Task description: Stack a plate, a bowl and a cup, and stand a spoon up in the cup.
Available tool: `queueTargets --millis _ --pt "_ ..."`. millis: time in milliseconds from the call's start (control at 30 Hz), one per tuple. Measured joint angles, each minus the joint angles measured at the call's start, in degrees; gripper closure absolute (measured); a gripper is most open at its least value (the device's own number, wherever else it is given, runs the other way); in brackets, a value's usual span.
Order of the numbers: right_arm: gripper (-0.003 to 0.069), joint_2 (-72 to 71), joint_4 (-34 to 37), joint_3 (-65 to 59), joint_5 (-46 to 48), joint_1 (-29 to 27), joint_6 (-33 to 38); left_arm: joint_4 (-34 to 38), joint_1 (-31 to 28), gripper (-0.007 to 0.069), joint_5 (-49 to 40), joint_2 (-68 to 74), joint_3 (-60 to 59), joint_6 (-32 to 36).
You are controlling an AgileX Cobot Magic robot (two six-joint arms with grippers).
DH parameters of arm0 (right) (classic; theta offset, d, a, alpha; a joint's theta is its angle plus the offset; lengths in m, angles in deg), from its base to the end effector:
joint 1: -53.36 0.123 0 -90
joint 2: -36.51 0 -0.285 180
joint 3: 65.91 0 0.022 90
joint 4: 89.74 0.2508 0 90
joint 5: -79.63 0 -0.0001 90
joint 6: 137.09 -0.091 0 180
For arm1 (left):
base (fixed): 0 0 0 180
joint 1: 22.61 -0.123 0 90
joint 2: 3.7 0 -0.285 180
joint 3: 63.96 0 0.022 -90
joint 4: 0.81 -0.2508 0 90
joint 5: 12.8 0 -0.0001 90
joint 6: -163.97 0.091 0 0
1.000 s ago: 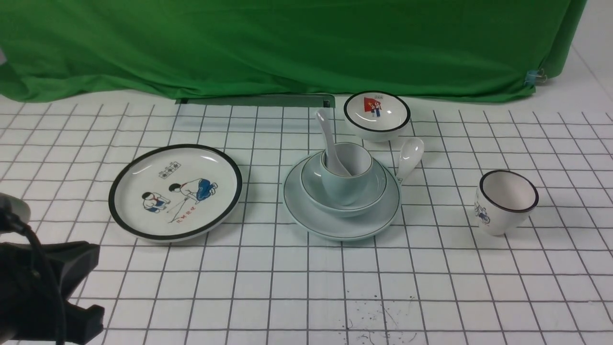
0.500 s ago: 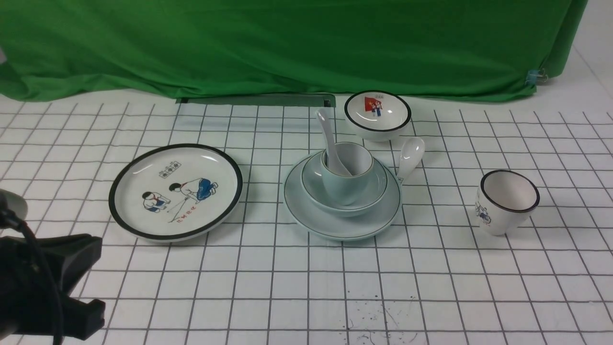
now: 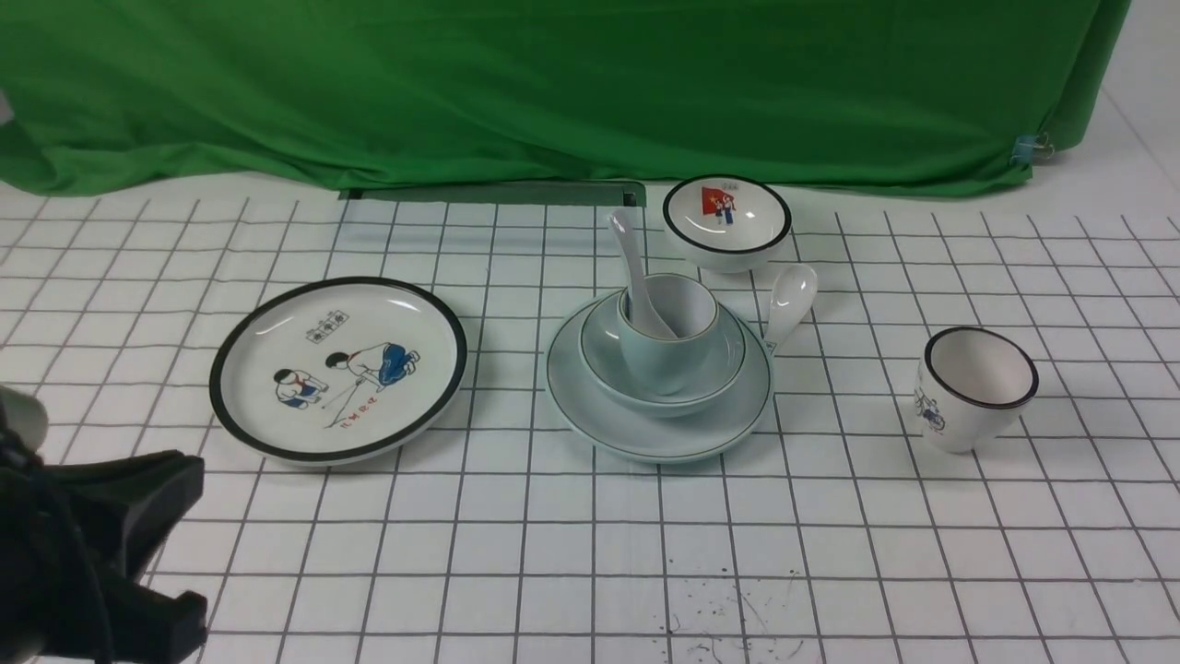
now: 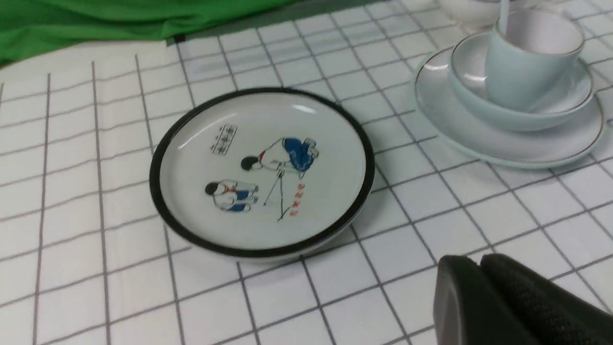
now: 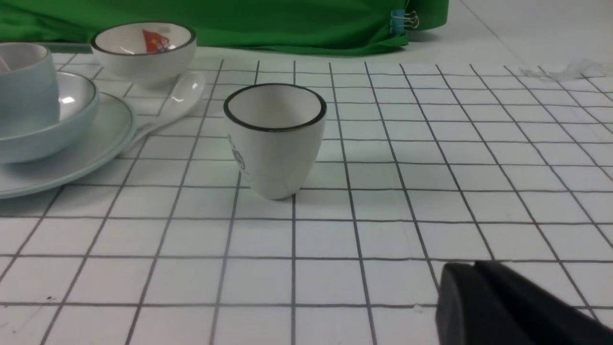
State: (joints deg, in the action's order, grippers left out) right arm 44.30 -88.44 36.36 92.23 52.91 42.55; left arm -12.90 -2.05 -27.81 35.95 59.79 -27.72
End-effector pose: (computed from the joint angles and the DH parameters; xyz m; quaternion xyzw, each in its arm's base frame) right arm 0.0560 0.0000 0.1902 0.0121 0.7553 0.0086 0.6552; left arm 0.1116 -0.0366 0.2689 0.1315 0.8114 -0.0796 0.5640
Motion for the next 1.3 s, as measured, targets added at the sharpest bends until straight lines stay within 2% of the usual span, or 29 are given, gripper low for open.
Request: queueTargets --millis 100,167,300,500,600,767,900,1033,1300 --pt "0.059 -0.02 0.0 0.0 0.0 0.0 0.0 0.0 -1.52 0.0632 10.17 -7.65 -8.11 0.05" --pt "0.0587 -0.02 0.02 0.0 0.0 0.0 0.0 0.0 -2.7 0.0632 12.03 -10.74 -10.48 0.05" --pt "0.0571 -0.02 0.02 0.0 0.0 -0.05 0.0 2.02 -9.7 0.0632 20.19 -24.94 -20.14 0.03" --pt "0.0552 -0.02 0.07 0.0 -0.06 -0.05 0.0 5.98 -17.5 0.0632 15.01 -31.73 -21.12 -2.11" --pt "0.0547 -0.02 0.07 0.0 0.0 -0.11 0.0 7.72 -18.48 0.0632 11.88 -31.73 -21.23 1.13" --pt "0.0529 -0.02 0.07 0.0 0.0 -0.11 0.0 15.22 -18.53 0.0632 2.15 -31.73 -21.36 11.68" --pt "0.0517 -0.02 0.07 0.0 0.0 -0.11 -0.05 15.92 -18.83 0.0632 1.64 -31.73 -21.36 14.38" --pt "0.0506 -0.02 0.07 0.0 0.0 -0.22 -0.05 16.19 -18.7 0.0632 1.59 -31.73 -21.36 14.66" --pt "0.0484 -0.02 0.07 0.0 0.0 -0.22 -0.05 13.21 -15.25 0.0632 1.59 -31.73 -21.36 8.33"
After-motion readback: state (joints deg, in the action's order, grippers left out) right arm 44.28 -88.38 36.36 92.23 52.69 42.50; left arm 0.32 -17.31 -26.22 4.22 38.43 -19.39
